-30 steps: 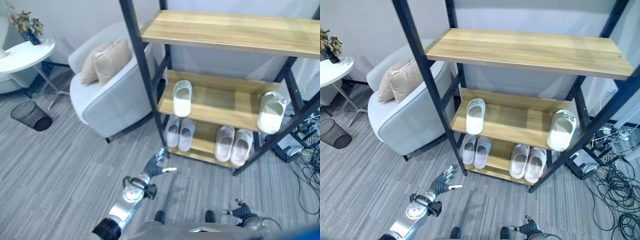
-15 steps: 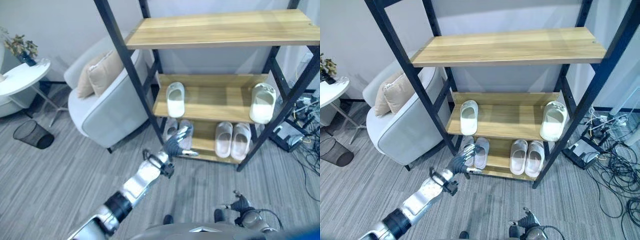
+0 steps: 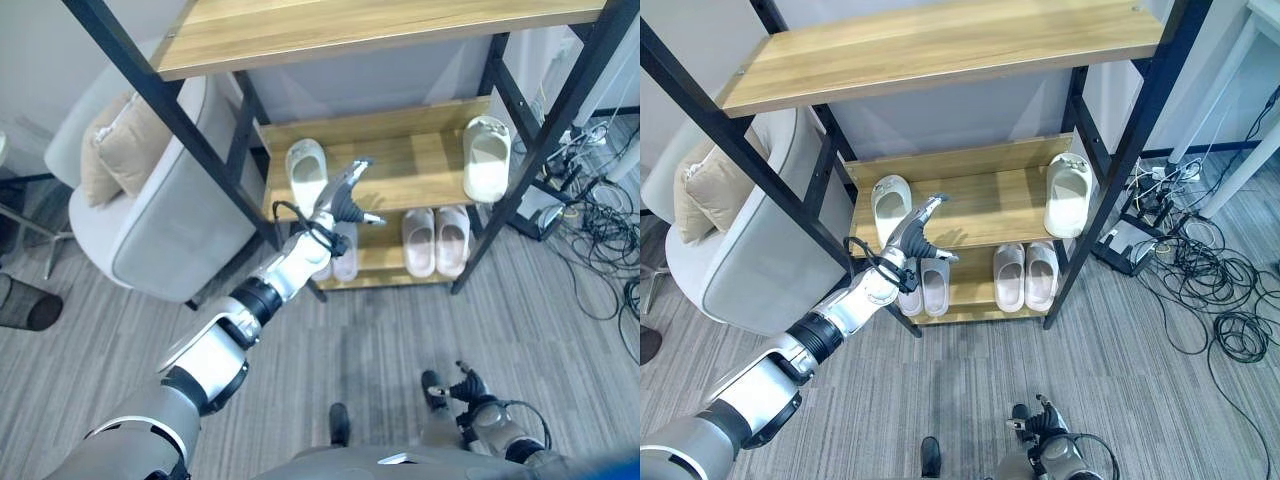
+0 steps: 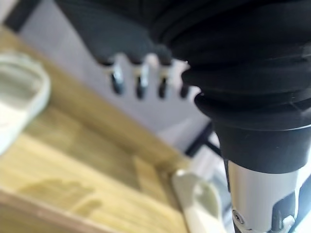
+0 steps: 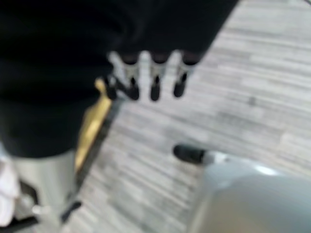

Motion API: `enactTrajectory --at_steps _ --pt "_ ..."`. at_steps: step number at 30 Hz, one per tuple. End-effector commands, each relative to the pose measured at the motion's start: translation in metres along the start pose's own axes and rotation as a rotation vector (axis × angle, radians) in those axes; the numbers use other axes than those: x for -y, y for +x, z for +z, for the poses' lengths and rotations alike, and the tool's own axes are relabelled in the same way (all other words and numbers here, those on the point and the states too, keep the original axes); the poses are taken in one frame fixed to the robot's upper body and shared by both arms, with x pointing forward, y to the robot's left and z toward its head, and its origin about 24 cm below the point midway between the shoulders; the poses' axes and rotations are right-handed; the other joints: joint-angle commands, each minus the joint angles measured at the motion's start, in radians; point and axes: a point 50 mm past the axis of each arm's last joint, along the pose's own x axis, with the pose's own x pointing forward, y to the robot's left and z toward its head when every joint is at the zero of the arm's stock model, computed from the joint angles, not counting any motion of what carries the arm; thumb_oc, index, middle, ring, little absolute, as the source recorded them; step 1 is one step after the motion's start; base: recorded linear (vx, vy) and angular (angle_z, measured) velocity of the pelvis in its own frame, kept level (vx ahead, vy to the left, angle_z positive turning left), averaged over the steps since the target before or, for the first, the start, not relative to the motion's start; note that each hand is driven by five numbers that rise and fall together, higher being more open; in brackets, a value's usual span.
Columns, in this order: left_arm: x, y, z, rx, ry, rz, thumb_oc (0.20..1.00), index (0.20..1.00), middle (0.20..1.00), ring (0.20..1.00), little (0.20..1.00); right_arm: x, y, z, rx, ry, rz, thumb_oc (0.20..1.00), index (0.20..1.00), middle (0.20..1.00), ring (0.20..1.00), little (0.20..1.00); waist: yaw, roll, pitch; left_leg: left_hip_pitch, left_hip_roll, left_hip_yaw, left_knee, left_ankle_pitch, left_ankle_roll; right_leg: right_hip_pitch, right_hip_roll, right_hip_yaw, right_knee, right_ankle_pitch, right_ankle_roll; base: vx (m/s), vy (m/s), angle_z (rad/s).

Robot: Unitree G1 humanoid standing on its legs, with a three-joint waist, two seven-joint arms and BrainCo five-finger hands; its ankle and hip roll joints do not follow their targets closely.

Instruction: Arrange the slippers neatly on the shoe rack.

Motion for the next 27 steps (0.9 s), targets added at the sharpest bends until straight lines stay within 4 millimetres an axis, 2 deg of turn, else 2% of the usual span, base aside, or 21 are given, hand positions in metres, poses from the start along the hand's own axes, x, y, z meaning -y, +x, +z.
enactTrajectory --at_steps 1,3,4,7,8,9,10,11,13,14,19,21,22,24,27 --pt "-0.056 0.030 0.007 -0.037 -0.011 0.279 1.000 1.000 1.000 1.000 1.000 0.010 0.001 0.005 0.037 0.022 -0.056 1.000 1.000 1.000 1.000 1.000 0.014 0.004 0.059 -0.031 -0.030 -0.057 0.005 -0.070 -0.001 0.058 -0.024 -0.098 0.041 -0.118 0.024 0.00 0.000 0.00" --pt "-0.075 0.039 0.007 -0.057 0.030 0.331 1.000 1.000 1.000 1.000 1.000 0.015 0.003 0.010 0.048 0.031 -0.079 1.000 1.000 1.000 1.000 1.000 0.009 0.009 0.069 -0.041 -0.032 -0.058 0.005 -0.067 -0.004 0.051 -0.022 -0.096 0.039 -0.115 0.025 0.00 0.000 0.00" --pt "-0.095 0.046 0.010 -0.069 0.078 0.382 1.000 1.000 1.000 1.000 1.000 0.017 0.004 0.013 0.053 0.046 -0.092 1.000 1.000 1.000 1.000 1.000 0.005 0.015 0.077 -0.052 -0.031 -0.057 0.005 -0.063 -0.006 0.043 -0.019 -0.097 0.034 -0.110 0.027 0.00 0.000 0.00" --pt "-0.122 0.054 0.018 -0.053 0.172 0.435 1.000 1.000 1.000 1.000 1.000 0.015 0.003 0.013 0.063 0.042 -0.085 1.000 1.000 1.000 1.000 1.000 0.000 0.017 0.088 -0.065 -0.030 -0.056 0.005 -0.059 -0.009 0.029 -0.018 -0.097 0.031 -0.103 0.029 0.01 0.004 -0.05" --pt "-0.130 0.056 0.021 -0.049 0.191 0.450 1.000 1.000 1.000 1.000 1.000 0.014 0.003 0.014 0.070 0.040 -0.081 1.000 1.000 1.000 1.000 1.000 -0.001 0.016 0.092 -0.071 -0.029 -0.057 0.005 -0.057 -0.009 0.022 -0.017 -0.096 0.031 -0.102 0.029 0.01 -0.019 -0.04" --pt "-0.146 0.057 0.021 -0.061 0.209 0.495 1.000 1.000 1.000 1.000 1.000 0.014 0.003 0.016 0.079 0.048 -0.077 1.000 1.000 1.000 1.000 1.000 -0.002 0.013 0.097 -0.083 -0.027 -0.059 0.005 -0.055 -0.011 0.010 -0.017 -0.097 0.032 -0.102 0.029 0.00 0.000 0.00" --pt "-0.146 0.057 0.021 -0.060 0.209 0.496 1.000 1.000 1.000 1.000 1.000 0.014 0.003 0.016 0.080 0.049 -0.077 1.000 1.000 1.000 1.000 1.000 -0.002 0.013 0.096 -0.084 -0.027 -0.059 0.005 -0.055 -0.011 0.009 -0.017 -0.097 0.032 -0.103 0.029 0.00 0.000 0.00" --pt "-0.164 0.056 0.019 -0.082 0.230 0.542 1.000 1.000 1.000 1.000 1.000 0.017 0.005 0.023 0.098 0.063 -0.087 1.000 1.000 1.000 1.000 1.000 -0.002 0.012 0.106 -0.098 -0.025 -0.058 0.005 -0.052 -0.012 -0.006 -0.016 -0.097 0.031 -0.099 0.031 0.00 0.000 0.00" --pt "-0.175 0.055 0.018 -0.098 0.234 0.569 1.000 1.000 1.000 1.000 1.000 0.017 0.006 0.028 0.113 0.064 -0.088 1.000 1.000 1.000 1.000 1.000 -0.002 0.010 0.114 -0.106 -0.023 -0.055 0.005 -0.051 -0.013 -0.013 -0.014 -0.096 0.029 -0.097 0.031 0.03 -0.004 -0.07" --pt "-0.189 0.054 0.019 -0.104 0.265 0.599 1.000 1.000 1.000 1.000 1.000 0.016 0.005 0.030 0.125 0.065 -0.085 1.000 1.000 1.000 1.000 1.000 -0.002 0.006 0.122 -0.114 -0.021 -0.052 0.005 -0.049 -0.015 -0.018 -0.013 -0.097 0.025 -0.093 0.033 0.03 -0.001 -0.09" --pt "-0.208 0.051 0.022 -0.102 0.296 0.655 1.000 1.000 1.000 1.000 1.000 0.017 0.005 0.034 0.145 0.065 -0.085 1.000 1.000 1.000 1.000 1.000 -0.001 -0.002 0.148 -0.129 -0.020 -0.052 0.005 -0.046 -0.015 -0.033 -0.010 -0.098 0.024 -0.086 0.035 0.02 0.004 -0.03" --pt "-0.208 0.049 0.020 -0.107 0.282 0.666 1.000 1.000 1.000 1.000 1.000 0.017 0.006 0.036 0.152 0.067 -0.085 1.000 1.000 1.000 1.000 1.000 0.001 -0.006 0.155 -0.133 -0.021 -0.055 0.005 -0.045 -0.015 -0.036 -0.010 -0.101 0.024 -0.086 0.035 0.00 0.000 0.00" --pt "-0.207 0.048 0.022 -0.091 0.185 0.731 1.000 1.000 1.000 1.000 1.000 0.016 0.006 0.041 0.169 0.064 -0.088 1.000 1.000 1.000 1.000 1.000 0.003 -0.013 0.163 -0.138 -0.022 -0.056 0.005 -0.045 -0.015 -0.038 -0.011 -0.109 0.023 -0.086 0.035 0.00 0.000 0.00" --pt "-0.205 0.046 0.021 -0.087 0.199 0.731 1.000 1.000 1.000 1.000 1.000 0.014 0.004 0.040 0.175 0.057 -0.083 1.000 1.000 1.000 1.000 1.000 0.003 -0.016 0.167 -0.146 -0.022 -0.057 0.005 -0.045 -0.016 -0.043 -0.012 -0.111 0.022 -0.085 0.035 0.00 -0.003 0.03" --pt "-0.213 0.044 0.018 -0.113 0.223 0.752 1.000 1.000 1.000 1.000 1.000 0.015 0.003 0.051 0.236 0.043 -0.088 1.000 1.000 1.000 1.000 1.000 0.009 -0.023 0.177 -0.164 -0.023 -0.067 0.005 -0.044 -0.015 -0.055 -0.014 -0.120 0.019 -0.083 0.035 -0.01 -0.016 0.05"
